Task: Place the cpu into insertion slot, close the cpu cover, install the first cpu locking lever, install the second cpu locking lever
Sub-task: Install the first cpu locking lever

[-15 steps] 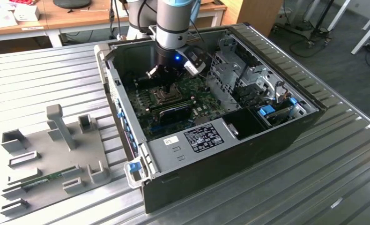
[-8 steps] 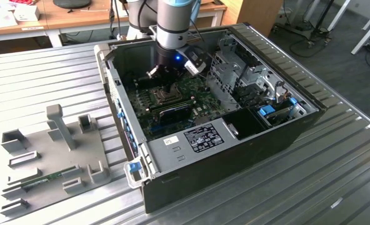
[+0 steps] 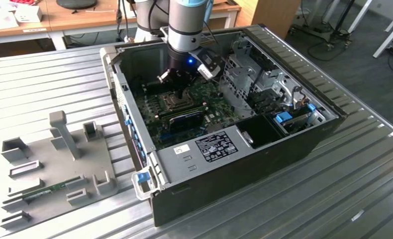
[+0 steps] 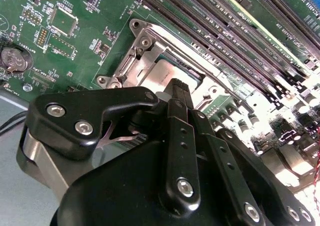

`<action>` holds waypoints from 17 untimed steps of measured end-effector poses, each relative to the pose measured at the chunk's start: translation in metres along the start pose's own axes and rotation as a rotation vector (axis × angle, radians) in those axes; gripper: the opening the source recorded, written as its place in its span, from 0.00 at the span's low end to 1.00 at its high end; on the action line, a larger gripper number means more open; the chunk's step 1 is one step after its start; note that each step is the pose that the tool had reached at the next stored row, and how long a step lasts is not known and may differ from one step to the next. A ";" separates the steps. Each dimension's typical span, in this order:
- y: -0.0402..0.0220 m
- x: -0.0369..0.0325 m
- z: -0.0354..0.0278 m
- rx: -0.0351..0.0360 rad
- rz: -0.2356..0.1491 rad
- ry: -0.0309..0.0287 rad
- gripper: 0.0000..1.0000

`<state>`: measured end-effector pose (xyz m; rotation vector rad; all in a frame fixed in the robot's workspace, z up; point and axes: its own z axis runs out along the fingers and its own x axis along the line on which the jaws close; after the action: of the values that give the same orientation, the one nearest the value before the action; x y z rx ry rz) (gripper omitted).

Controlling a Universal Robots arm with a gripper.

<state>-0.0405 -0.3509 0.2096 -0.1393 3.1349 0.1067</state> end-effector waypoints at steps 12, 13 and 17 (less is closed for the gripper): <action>0.0003 0.0002 -0.0039 -0.0008 0.009 -0.0016 0.10; 0.0003 0.0004 -0.0039 -0.0009 0.009 -0.0026 0.10; 0.0004 0.0022 -0.0038 -0.0004 0.007 -0.0294 0.10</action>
<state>-0.0427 -0.3509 0.2134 -0.1250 3.1063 0.1084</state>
